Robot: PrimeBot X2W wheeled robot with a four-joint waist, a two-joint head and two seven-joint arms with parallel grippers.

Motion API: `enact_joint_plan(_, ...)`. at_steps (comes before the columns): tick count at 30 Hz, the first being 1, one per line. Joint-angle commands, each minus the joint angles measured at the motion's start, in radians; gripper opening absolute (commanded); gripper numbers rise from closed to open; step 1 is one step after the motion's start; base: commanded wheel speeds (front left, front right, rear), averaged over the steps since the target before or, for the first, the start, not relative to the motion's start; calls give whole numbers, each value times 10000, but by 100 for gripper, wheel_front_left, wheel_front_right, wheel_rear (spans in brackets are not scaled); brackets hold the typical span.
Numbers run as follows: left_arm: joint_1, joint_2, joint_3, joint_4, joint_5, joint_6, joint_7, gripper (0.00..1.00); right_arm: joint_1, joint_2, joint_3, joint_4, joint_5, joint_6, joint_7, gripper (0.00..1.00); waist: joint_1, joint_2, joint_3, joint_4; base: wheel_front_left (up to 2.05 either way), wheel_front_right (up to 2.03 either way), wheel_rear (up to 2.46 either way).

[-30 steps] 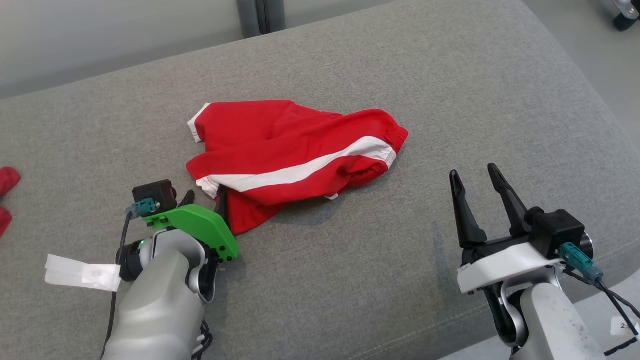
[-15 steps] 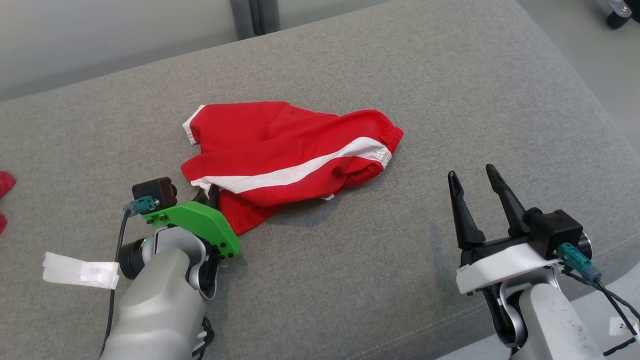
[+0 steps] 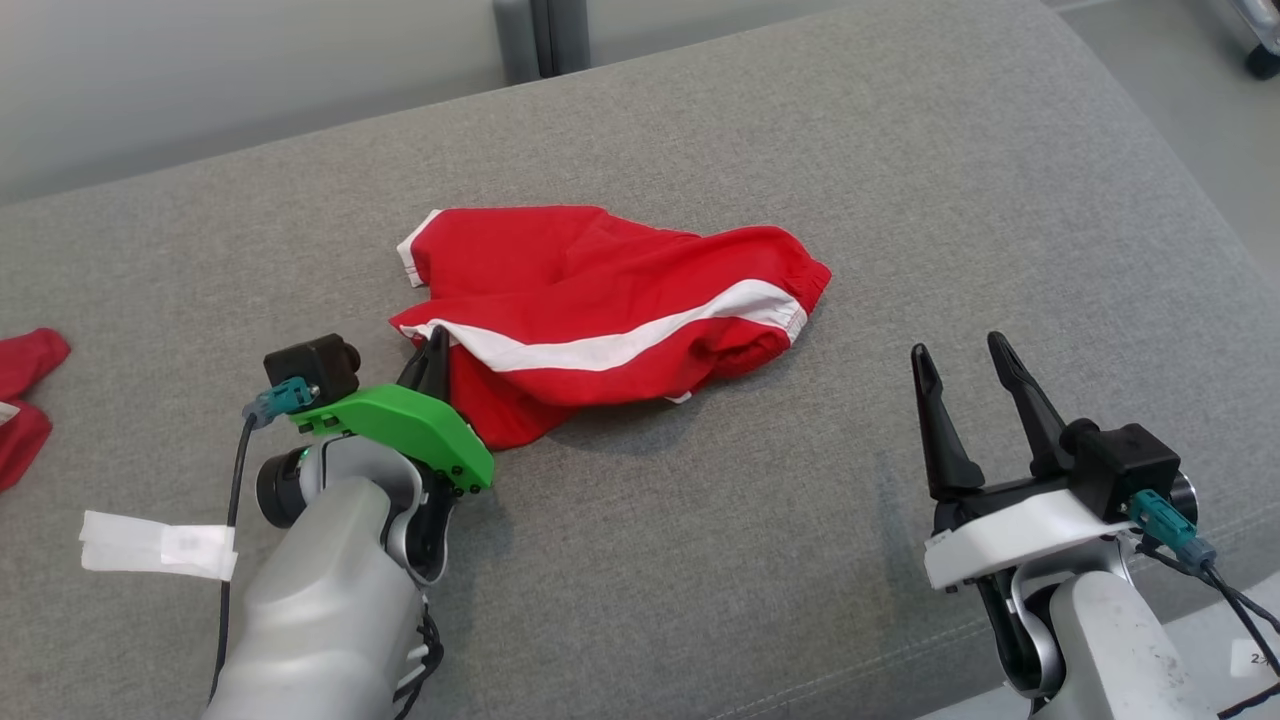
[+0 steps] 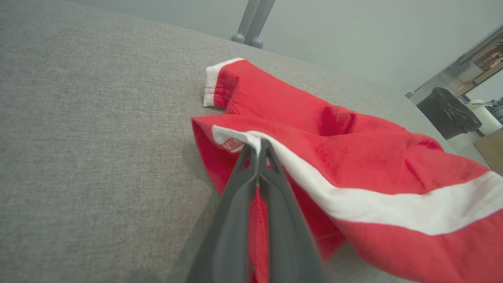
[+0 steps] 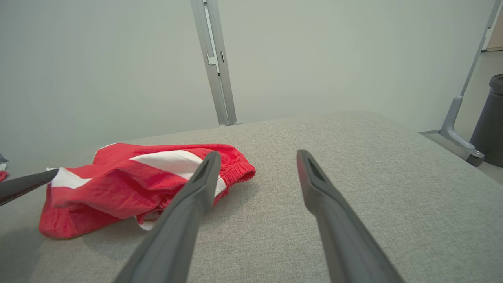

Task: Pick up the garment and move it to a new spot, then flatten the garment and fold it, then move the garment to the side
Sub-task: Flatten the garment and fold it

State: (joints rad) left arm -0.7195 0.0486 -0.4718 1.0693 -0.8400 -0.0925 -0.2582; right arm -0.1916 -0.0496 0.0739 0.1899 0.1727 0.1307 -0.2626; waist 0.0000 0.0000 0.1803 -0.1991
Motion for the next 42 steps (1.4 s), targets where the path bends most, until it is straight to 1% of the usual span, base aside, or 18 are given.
enact_joint_plan(1,209,35,34,-162,-21,-67,-70,0,112,-17,-59,-19,-56,1,-34,100,0,0,-94,149,0,0,0)
enact_joint_plan(4,487,149,296,-838,180,-114,-74,0,238,-19,-138,6,-46,1,-34,100,0,0,-192,311,0,0,0)
enact_joint_plan(10,1727,507,1036,-2587,689,-9,-70,0,432,-20,-220,107,114,1,-34,100,0,0,-408,592,0,0,0)
enact_joint_plan(15,2826,841,1382,-3619,991,355,-73,0,472,-19,-257,414,273,1,-34,100,0,0,-554,812,0,0,0)
enact_joint_plan(18,3271,1013,1569,-3960,1072,584,-74,0,432,-26,-172,738,300,1,-34,100,0,0,-586,906,0,0,0)
enact_joint_plan(21,3480,1076,1606,-4103,1101,685,-74,0,321,-103,-6,1005,328,1,-34,100,0,0,-581,959,0,0,0)
enact_joint_plan(27,3662,1060,1581,-4417,1119,854,-63,0,-134,-448,1494,2309,490,1,-33,100,0,0,-534,1150,0,0,0)
enact_joint_plan(31,3647,974,1579,-4519,1149,891,-66,0,-332,-580,2281,2979,832,1,-34,100,0,0,-505,1259,0,0,0)
enact_joint_plan(37,3671,879,1579,-4675,1281,939,-70,0,-709,-697,2682,3711,1168,1,-34,100,0,0,-403,1383,0,0,0)
enact_joint_plan(42,3705,792,1581,-4813,1405,927,-72,0,-1191,-655,3111,4409,1260,1,-34,100,0,0,-263,1533,0,0,0)
